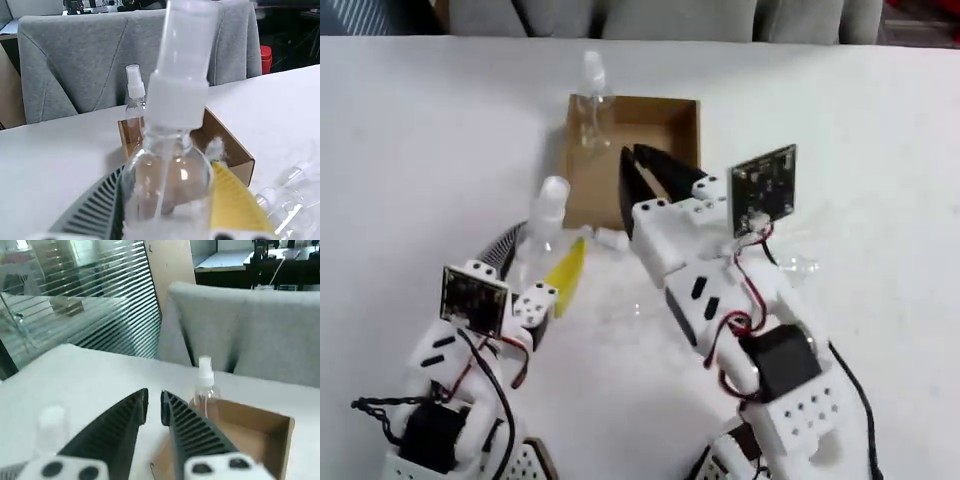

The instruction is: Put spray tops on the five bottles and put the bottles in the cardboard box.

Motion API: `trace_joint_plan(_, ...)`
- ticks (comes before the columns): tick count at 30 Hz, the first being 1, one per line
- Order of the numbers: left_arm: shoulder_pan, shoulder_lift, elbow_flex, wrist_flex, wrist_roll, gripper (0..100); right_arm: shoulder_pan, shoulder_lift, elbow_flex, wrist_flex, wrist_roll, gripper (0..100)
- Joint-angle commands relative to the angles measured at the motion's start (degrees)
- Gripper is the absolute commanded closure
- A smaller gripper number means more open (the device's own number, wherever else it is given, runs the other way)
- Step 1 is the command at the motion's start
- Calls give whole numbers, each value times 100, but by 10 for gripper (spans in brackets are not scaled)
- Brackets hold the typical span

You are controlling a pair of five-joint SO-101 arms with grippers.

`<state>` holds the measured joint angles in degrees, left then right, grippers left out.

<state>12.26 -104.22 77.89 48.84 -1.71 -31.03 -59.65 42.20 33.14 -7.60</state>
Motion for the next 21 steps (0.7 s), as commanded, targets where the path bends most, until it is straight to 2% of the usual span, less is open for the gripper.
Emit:
trace_joint_plan(1, 40, -31, -35, 26, -35, 965, -101, 22, 448, -629, -44, 982)
trace_joint_plan(7, 585, -31, -26, 123, -53, 965, -418, 760, 800, -1218, -35, 982)
trace_joint_plan(15, 593, -31, 35, 123, -53, 965, -884, 822, 818, -1165, -26, 982)
trace_joint_plan(21, 593, -31, 35, 141, -62, 965, -857, 822, 835, -1165, -26, 982)
